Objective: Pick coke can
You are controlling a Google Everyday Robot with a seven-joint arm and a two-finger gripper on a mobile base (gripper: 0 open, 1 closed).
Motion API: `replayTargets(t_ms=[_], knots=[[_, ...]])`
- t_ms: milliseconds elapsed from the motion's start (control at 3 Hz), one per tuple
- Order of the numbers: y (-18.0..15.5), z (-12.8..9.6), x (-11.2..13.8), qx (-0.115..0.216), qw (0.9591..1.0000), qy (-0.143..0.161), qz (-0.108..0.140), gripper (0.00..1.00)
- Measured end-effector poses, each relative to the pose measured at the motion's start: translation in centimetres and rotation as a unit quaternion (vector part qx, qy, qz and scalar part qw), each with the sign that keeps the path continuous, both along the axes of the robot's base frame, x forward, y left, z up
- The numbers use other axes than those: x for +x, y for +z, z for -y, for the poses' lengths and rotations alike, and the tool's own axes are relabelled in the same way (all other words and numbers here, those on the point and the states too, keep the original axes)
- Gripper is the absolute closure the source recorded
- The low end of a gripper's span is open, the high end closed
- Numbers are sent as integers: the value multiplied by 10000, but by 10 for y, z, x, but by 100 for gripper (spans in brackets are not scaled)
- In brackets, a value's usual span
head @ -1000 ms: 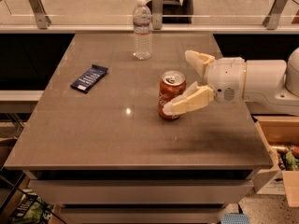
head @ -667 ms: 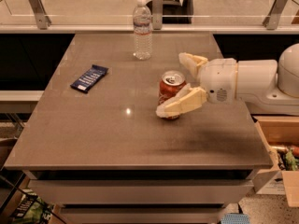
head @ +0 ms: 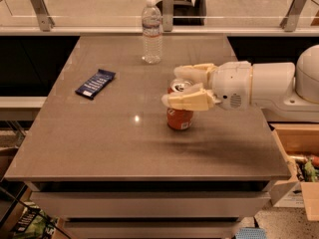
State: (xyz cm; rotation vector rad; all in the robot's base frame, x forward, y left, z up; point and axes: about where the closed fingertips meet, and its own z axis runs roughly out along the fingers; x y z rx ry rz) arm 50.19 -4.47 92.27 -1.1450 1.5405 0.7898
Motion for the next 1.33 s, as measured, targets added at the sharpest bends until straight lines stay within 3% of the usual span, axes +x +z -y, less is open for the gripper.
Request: replayTargets(t_ms=[667, 1000, 1333], knots=[[3, -5, -2, -15, 10000, 43, 27, 88], [4, -7, -3, -21, 10000, 63, 39, 100], [11, -12, -2, 18, 9999, 151, 59, 100]])
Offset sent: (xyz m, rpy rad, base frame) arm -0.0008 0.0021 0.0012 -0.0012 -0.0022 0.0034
